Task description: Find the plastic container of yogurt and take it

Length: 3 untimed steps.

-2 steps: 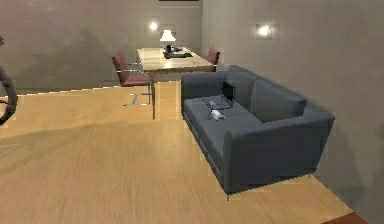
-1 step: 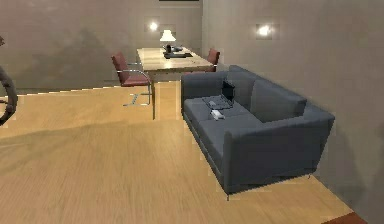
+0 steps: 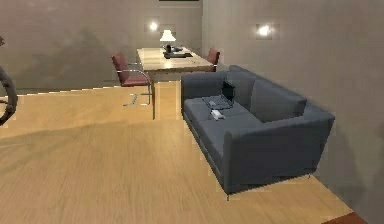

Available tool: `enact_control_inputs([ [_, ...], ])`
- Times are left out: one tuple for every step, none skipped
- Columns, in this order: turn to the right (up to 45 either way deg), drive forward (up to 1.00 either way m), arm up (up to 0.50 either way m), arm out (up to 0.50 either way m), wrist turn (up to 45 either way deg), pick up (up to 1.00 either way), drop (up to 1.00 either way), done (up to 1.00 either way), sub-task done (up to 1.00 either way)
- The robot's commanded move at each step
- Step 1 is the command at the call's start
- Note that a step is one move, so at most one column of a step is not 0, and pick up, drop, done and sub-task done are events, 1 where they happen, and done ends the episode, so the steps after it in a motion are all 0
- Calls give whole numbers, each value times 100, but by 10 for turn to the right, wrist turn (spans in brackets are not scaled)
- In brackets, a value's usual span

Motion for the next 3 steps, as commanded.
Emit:
enact_control_inputs([
  [0,0,0,0,450,0,0,0,0],
  [0,0,0,0,450,0,0,0,0],
  [0,0,0,0,270,0,0,0,0],
])
